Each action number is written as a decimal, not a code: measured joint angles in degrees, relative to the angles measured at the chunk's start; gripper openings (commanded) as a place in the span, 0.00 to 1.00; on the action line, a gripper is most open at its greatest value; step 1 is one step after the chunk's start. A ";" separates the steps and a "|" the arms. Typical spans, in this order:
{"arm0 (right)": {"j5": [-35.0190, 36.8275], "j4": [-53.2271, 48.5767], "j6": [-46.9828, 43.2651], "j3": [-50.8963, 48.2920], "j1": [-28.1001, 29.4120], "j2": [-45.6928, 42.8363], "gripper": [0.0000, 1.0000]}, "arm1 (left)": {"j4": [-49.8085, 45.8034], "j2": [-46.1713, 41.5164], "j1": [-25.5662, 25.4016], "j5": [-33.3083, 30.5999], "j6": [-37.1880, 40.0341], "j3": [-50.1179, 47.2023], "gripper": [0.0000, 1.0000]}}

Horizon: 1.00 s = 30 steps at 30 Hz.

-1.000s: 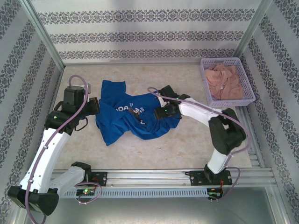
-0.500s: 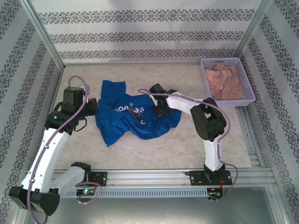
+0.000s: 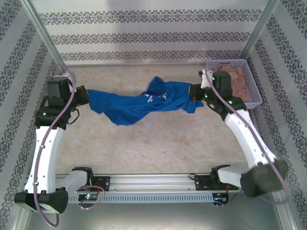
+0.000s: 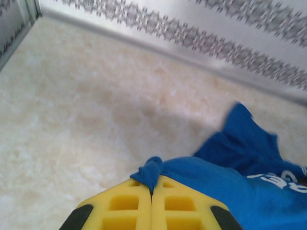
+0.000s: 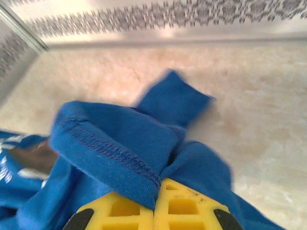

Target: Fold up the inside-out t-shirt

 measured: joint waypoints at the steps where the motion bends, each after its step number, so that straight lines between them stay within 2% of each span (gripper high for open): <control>1: -0.31 0.31 0.90 -2.45 -0.31 -2.29 0.04 | 0.52 -0.22 0.15 0.22 0.02 0.39 0.00; 6: 0.20 0.20 5.27 -16.24 1.22 -5.22 0.23 | 2.03 -1.55 0.39 3.02 0.02 -5.68 0.00; 10: 3.37 -2.73 7.67 -24.94 7.04 -1.75 0.41 | 2.01 -0.61 0.42 7.98 -0.31 -15.54 0.00; 14: 7.87 -4.28 7.15 -24.11 14.51 1.31 0.52 | 1.99 -0.17 0.39 13.07 -1.38 -21.35 0.00; 19: 11.08 -4.44 3.54 -14.27 20.81 11.34 0.61 | 2.67 -1.14 0.39 16.15 -1.84 -21.79 0.00; 25: 15.39 -5.95 -2.16 -4.11 26.01 24.52 0.60 | 3.56 -2.34 0.42 17.64 -2.01 -21.79 0.00; 28: 17.77 -8.00 -4.96 -0.79 28.09 30.10 0.53 | 3.78 -2.34 0.42 18.25 -1.99 -21.79 0.00; 30: 19.15 -9.07 -6.45 1.14 29.00 33.16 0.39 | 3.78 -2.34 0.39 18.45 -1.99 -21.79 0.00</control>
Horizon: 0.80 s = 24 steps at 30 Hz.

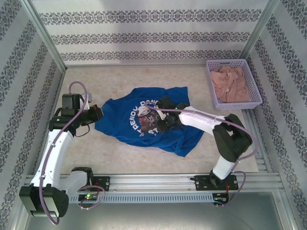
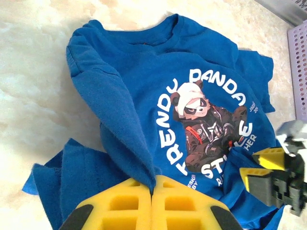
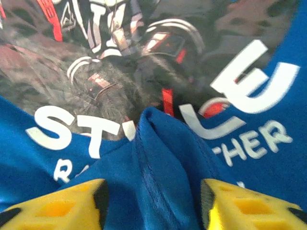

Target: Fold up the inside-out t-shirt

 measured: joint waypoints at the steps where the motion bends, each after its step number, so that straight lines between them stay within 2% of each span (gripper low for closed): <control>1: 0.83 -0.46 -0.70 0.85 0.33 1.42 0.28 | 0.00 0.00 0.02 0.00 0.00 0.00 0.00; 2: 1.62 -1.07 -1.14 1.62 0.57 2.58 0.19 | 0.00 0.00 0.00 -0.02 0.00 0.00 0.00; 5: 3.80 -2.05 -2.64 2.80 0.61 3.87 0.00 | 0.02 0.00 0.02 -0.24 -0.04 0.00 0.00; 8: 3.06 -2.32 -3.21 3.43 -1.05 1.81 0.00 | 0.02 0.00 0.07 -1.99 -0.66 0.11 0.00; 10: -0.79 -1.90 -3.19 3.52 -4.44 -2.23 0.00 | -0.04 0.00 0.55 -3.48 -1.22 0.83 0.00; 17: -22.49 10.08 5.62 7.39 -28.79 -21.64 0.00 | -0.02 0.04 4.94 -6.36 -3.30 10.10 0.00; 20: -30.21 14.88 9.27 10.14 -32.57 -24.79 0.00 | -0.02 -0.35 5.38 -6.75 -3.48 13.44 0.00; 24: -37.40 17.16 12.02 9.53 -33.22 -26.84 0.00 | -0.50 -2.89 5.49 -6.93 -3.30 13.92 0.00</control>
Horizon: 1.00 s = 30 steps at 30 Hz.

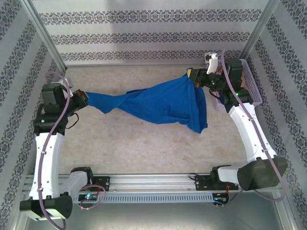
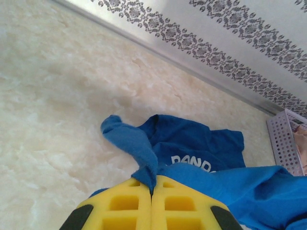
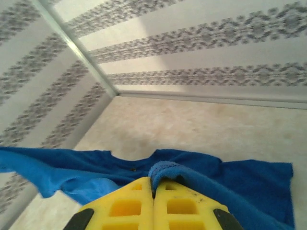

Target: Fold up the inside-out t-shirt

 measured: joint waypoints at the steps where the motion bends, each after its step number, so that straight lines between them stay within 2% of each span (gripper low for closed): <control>1: -1.40 -0.09 0.37 -1.25 0.00 -0.55 0.00 | -0.11 -0.96 0.04 0.07 0.20 -0.55 0.00; 8: -5.05 -4.09 2.99 -20.41 0.02 -3.15 0.00 | -3.13 -3.74 0.09 1.51 2.27 -8.81 0.00; 13: -4.02 -5.49 5.33 -29.57 0.46 0.20 0.08 | -4.35 -3.39 0.09 1.51 2.49 -11.30 0.00; 16: 1.31 -6.67 4.70 -28.85 2.23 4.39 0.18 | -4.31 -3.32 0.09 1.55 2.49 -11.34 0.00; 20: 14.10 -11.08 1.38 -24.28 5.99 8.68 0.28 | -3.96 -2.51 0.09 2.51 2.47 -12.04 0.00; 23: 21.05 -12.83 -0.46 -22.86 8.37 8.31 0.35 | -3.87 -1.68 0.11 3.04 2.47 -12.37 0.00; 30: 29.75 -16.02 -1.99 -24.72 15.28 3.48 0.51 | -3.02 -0.33 0.11 4.48 2.47 -12.37 0.00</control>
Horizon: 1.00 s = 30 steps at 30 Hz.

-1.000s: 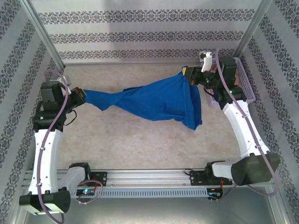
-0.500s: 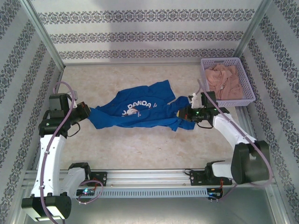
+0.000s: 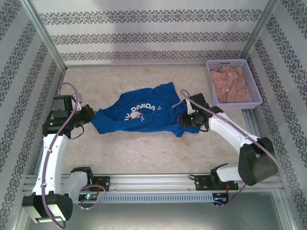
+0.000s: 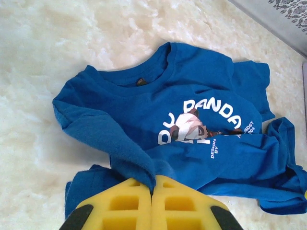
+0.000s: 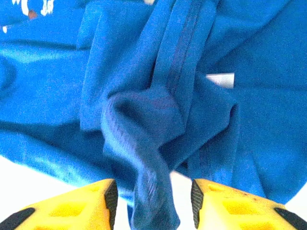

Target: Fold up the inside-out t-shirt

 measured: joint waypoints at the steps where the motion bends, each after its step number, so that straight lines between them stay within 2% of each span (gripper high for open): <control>1: 1.09 -0.42 0.17 -0.87 0.83 -1.27 0.54 | 0.20 0.13 0.00 0.11 0.00 0.00 0.00; 6: 4.63 -0.87 0.83 -4.20 2.38 -4.00 0.56 | 0.85 0.42 0.00 0.90 0.00 0.00 0.00; 10: 5.38 0.22 1.42 -4.55 2.40 -1.95 0.49 | 1.29 0.48 0.00 1.18 0.00 0.00 0.00; 16: 5.33 1.73 1.53 -4.07 2.38 1.90 0.17 | 1.33 0.50 0.00 1.33 -0.02 0.00 0.00; 21: 4.63 2.14 0.46 -2.67 1.51 2.03 0.04 | 1.79 0.50 0.00 1.22 -0.04 0.00 0.00; 25: -0.33 2.49 -0.90 -1.27 -2.56 -2.71 0.00 | 2.38 0.50 0.00 0.11 -0.52 0.11 0.00; 30: -14.03 5.14 -2.10 8.55 -10.67 -8.96 0.00 | 2.58 1.49 0.44 -2.78 -2.71 5.75 0.00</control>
